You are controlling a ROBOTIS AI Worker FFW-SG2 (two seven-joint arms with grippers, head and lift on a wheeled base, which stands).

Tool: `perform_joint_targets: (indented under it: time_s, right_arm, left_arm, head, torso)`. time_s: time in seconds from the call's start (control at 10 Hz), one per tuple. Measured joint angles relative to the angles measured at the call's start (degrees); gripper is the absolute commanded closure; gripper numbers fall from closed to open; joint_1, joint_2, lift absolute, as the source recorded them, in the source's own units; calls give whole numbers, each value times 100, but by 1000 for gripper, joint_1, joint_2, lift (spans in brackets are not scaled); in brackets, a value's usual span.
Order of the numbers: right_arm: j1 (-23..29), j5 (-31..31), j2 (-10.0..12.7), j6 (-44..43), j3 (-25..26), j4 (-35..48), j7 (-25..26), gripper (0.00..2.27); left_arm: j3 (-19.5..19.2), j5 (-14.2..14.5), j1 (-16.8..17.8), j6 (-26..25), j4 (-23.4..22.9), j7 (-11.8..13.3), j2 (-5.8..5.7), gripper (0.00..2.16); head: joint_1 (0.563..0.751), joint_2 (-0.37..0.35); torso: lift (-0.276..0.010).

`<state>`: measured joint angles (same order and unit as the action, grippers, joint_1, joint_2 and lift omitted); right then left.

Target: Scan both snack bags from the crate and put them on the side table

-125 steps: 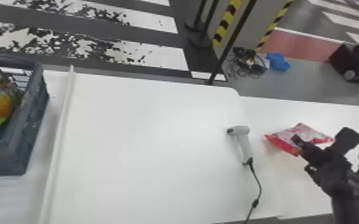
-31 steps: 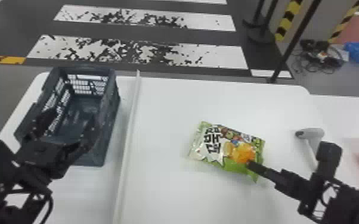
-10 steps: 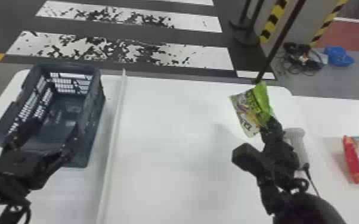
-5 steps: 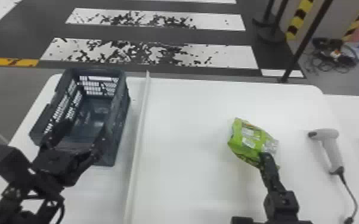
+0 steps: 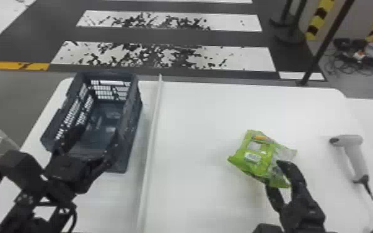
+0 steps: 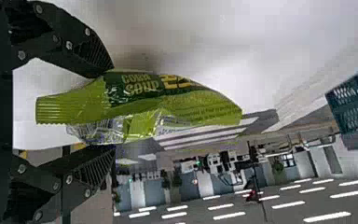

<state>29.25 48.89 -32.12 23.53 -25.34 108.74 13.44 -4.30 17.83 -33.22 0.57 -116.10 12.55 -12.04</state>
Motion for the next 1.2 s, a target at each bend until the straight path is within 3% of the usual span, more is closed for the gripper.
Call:
perform_joint_targets:
  time_s: [0.4,0.5,0.7,0.9,1.2]
  right_arm:
    - [159,-2946,100,-18,1535,975,-2078,39]
    - [123,-3623,238,202,1954,1002,-2734,43]
    - [-169,-4726,766,1420,2879,1005,-4044,53]
    - [-479,-5333,946,2784,3478,999,-4515,53]
    - [-751,-5432,1044,4394,4031,1022,-5799,63]
  left_arm:
    - [-17,18,0,0,18,2,0,103]
    - [-18,18,5,0,34,3,-1,103]
    - [-18,18,16,0,47,11,-1,103]
    - [-18,18,18,0,53,10,2,103]
    - [-18,18,18,0,60,19,9,103]
  head:
    - [695,-7]
    - [695,-17]
    - [695,-54]
    - [695,-90]
    - [695,-109]
  torso:
    - [-87]
    - [-87]
    - [-87]
    - [-87]
    - [-87]
